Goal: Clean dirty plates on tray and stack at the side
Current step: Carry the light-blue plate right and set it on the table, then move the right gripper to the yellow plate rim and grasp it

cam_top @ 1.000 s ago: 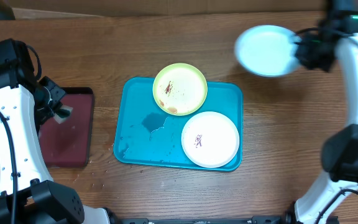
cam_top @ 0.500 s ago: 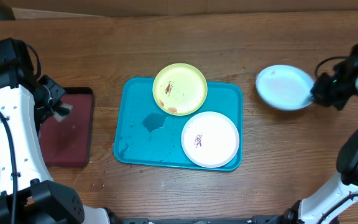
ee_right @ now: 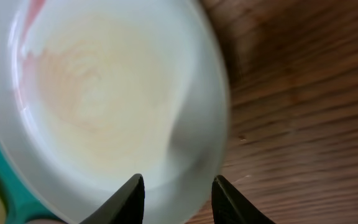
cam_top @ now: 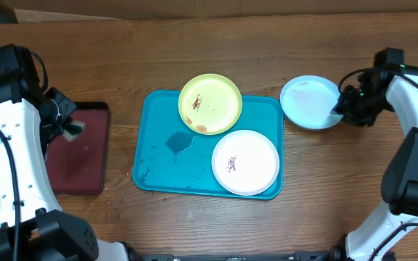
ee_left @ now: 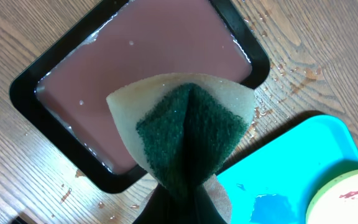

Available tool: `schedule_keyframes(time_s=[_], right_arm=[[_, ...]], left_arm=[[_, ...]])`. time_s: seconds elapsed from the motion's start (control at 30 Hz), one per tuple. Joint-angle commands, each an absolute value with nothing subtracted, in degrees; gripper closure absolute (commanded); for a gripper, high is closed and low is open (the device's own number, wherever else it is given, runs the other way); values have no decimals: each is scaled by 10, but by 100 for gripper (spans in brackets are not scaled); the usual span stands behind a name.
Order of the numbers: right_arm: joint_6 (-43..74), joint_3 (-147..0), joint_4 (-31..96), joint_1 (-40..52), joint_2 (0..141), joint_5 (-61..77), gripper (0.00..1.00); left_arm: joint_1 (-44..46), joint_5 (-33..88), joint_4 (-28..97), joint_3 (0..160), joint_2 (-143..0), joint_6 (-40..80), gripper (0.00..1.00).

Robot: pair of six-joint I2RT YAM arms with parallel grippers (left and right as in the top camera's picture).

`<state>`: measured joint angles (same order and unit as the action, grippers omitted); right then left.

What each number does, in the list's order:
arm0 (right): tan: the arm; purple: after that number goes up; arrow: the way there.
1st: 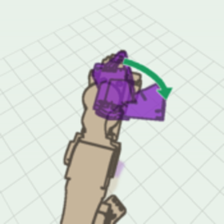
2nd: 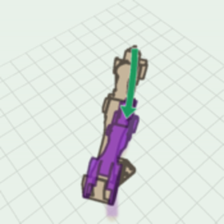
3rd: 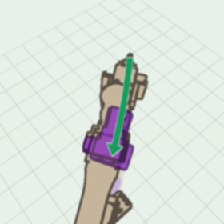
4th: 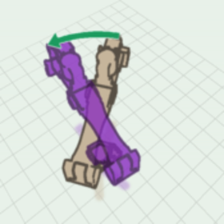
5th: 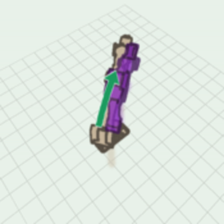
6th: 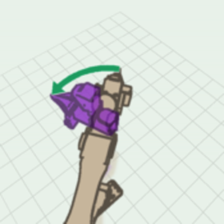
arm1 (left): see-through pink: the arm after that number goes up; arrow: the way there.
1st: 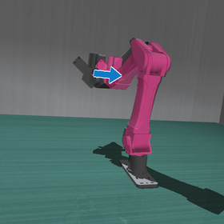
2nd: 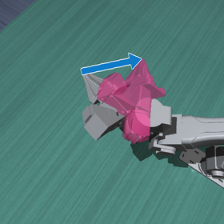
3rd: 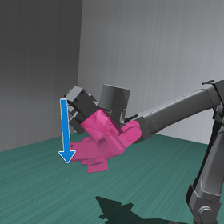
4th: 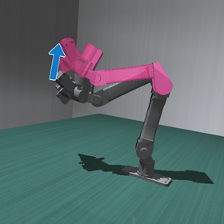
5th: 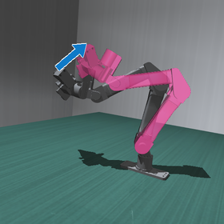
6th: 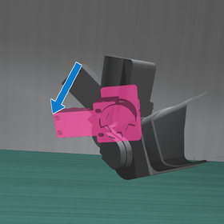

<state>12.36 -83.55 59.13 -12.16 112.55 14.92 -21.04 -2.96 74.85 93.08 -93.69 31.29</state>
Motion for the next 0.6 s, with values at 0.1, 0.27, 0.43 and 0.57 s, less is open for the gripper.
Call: schedule_keyframes(time_s=[0.1, 0.27, 0.43, 0.57], right_arm=[[104, -834, 555, -45, 1109, 181, 62], [118, -834, 513, 13, 1109, 145, 51], [117, -834, 460, 60, 1109, 225, 48], [115, -833, 393, 114, 1112, 219, 47]], left_arm=[[-209, -20, 745, 931, -935, 299, 96], [-209, -19, 745, 931, -935, 297, 96], [-209, -18, 745, 931, -935, 297, 96], [-209, -18, 745, 931, -935, 293, 95]])
